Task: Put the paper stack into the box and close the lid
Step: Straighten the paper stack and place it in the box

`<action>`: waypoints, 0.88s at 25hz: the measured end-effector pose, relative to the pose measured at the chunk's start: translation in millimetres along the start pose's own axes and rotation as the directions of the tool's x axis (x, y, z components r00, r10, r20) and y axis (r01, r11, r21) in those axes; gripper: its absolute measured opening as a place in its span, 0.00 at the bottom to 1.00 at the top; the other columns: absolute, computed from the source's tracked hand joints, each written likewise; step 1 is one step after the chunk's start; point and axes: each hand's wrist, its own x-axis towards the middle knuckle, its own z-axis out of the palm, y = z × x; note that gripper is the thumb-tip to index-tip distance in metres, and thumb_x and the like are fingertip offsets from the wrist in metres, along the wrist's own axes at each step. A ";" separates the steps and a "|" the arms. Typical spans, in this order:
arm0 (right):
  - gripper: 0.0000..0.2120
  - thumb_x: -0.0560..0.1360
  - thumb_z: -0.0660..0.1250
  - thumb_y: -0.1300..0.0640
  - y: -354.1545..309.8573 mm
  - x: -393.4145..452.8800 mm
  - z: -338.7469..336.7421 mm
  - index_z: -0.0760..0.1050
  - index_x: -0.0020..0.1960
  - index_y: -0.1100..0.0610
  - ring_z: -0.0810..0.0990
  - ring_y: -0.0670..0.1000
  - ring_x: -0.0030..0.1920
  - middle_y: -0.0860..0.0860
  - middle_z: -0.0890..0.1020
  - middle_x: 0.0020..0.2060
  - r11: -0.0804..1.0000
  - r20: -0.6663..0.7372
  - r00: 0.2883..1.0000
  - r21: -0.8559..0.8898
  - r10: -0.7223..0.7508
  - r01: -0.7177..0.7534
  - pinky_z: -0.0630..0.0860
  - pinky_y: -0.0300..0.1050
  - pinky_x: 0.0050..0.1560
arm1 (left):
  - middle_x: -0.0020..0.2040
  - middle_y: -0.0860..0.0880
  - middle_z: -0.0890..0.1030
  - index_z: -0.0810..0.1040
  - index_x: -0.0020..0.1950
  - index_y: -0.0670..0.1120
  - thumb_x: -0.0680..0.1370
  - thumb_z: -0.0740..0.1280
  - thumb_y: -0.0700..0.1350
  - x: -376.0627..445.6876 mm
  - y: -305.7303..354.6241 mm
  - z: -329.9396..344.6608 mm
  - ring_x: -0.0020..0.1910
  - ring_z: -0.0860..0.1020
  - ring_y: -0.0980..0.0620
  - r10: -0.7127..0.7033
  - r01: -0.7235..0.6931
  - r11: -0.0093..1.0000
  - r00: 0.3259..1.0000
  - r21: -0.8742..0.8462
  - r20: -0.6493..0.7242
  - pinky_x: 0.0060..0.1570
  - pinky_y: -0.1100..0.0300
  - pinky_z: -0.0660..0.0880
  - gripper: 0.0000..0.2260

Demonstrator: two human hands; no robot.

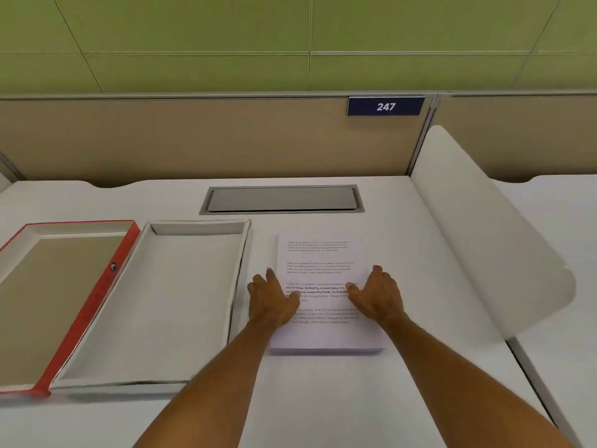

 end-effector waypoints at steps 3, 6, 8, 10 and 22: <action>0.28 0.73 0.69 0.45 -0.6 14.3 -1.3 0.70 0.63 0.65 0.77 0.63 0.61 0.61 0.78 0.61 0.978 0.058 0.989 0.153 0.136 -0.143 0.75 0.52 0.57 | 0.68 0.37 0.66 0.60 0.73 0.42 0.72 0.69 0.57 5.3 10.8 -3.3 0.67 0.69 0.38 -0.111 0.112 0.986 0.994 -0.127 0.017 0.61 0.47 0.72 0.36; 0.24 0.72 0.69 0.46 -1.2 27.8 -5.0 0.74 0.59 0.64 0.79 0.62 0.58 0.60 0.81 0.58 0.945 0.157 0.968 0.235 0.194 -0.228 0.77 0.52 0.57 | 0.63 0.40 0.73 0.65 0.68 0.42 0.71 0.70 0.55 14.1 14.6 -10.5 0.59 0.76 0.40 -0.189 0.200 0.959 0.979 -0.202 0.074 0.48 0.53 0.75 0.31; 0.24 0.72 0.70 0.46 3.2 37.8 -7.7 0.75 0.59 0.64 0.80 0.62 0.57 0.60 0.81 0.57 0.920 0.194 0.961 0.302 0.199 -0.251 0.78 0.55 0.59 | 0.59 0.42 0.78 0.70 0.64 0.40 0.72 0.70 0.53 20.5 13.2 -15.6 0.54 0.79 0.43 -0.208 0.228 0.933 0.973 -0.280 0.100 0.43 0.55 0.76 0.27; 0.25 0.72 0.70 0.46 7.1 47.1 -7.1 0.75 0.60 0.64 0.81 0.62 0.56 0.60 0.82 0.57 0.873 0.255 0.945 0.390 0.204 -0.293 0.79 0.58 0.59 | 0.54 0.43 0.82 0.75 0.58 0.39 0.72 0.70 0.53 27.4 9.9 -16.9 0.47 0.82 0.45 -0.224 0.255 0.898 0.967 -0.359 0.125 0.43 0.55 0.79 0.22; 0.13 0.73 0.71 0.56 12.5 64.2 -6.6 0.78 0.52 0.64 0.85 0.59 0.43 0.60 0.85 0.47 0.652 0.364 0.915 0.654 0.173 -0.383 0.82 0.51 0.40 | 0.44 0.44 0.83 0.76 0.42 0.43 0.75 0.68 0.47 45.7 5.4 -18.2 0.41 0.82 0.47 -0.211 0.276 0.734 0.961 -0.621 0.178 0.39 0.53 0.80 0.08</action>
